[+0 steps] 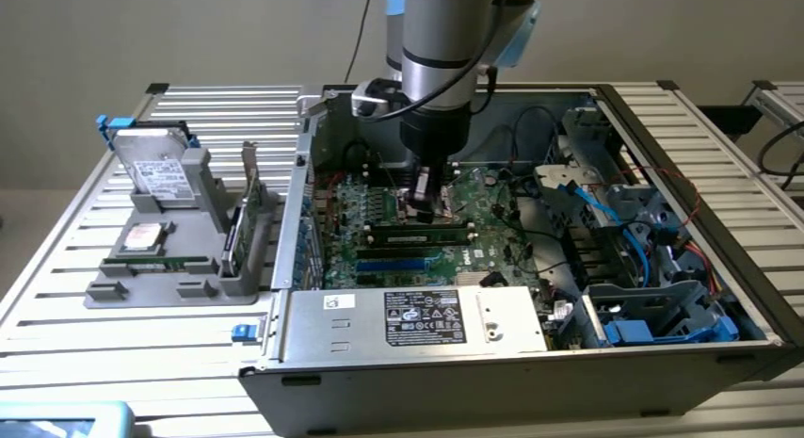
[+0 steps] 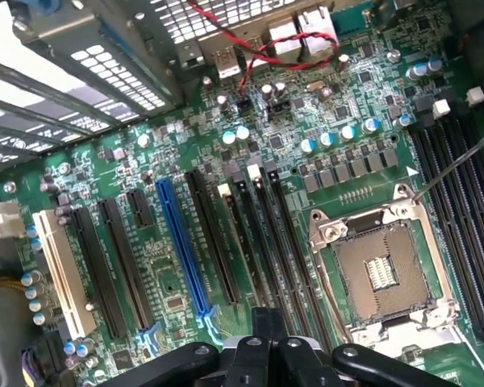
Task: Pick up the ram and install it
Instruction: 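Press down the ram until it locks into place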
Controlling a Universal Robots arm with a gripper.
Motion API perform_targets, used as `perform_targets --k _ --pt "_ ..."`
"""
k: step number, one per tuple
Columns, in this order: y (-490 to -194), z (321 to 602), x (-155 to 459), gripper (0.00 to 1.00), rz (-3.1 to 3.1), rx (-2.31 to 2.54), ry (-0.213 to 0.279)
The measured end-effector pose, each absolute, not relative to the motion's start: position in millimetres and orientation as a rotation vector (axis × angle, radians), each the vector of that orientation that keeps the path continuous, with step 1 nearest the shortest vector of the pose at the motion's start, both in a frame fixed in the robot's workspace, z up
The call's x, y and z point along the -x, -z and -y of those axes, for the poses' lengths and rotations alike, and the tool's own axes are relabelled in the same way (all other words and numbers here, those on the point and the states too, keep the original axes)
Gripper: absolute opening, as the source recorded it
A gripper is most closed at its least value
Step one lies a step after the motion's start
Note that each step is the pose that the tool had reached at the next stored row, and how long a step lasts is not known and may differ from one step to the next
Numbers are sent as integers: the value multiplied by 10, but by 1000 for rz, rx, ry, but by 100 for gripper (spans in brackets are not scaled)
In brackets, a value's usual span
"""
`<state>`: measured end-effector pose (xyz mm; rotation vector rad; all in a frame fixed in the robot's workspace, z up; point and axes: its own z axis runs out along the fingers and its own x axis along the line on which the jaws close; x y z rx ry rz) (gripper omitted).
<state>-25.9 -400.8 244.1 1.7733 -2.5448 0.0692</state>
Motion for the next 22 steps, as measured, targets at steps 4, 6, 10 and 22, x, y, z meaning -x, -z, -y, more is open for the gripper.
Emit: perform_targets --k 4,6,10,22 --pt "-2438 4008 259 11 2599 -1691 -67" --pt "-2436 4008 259 11 2625 -1648 -66" --pt "-2434 4008 259 11 2674 -1565 -64" --pt "-2430 4008 259 11 2799 -1322 -58"
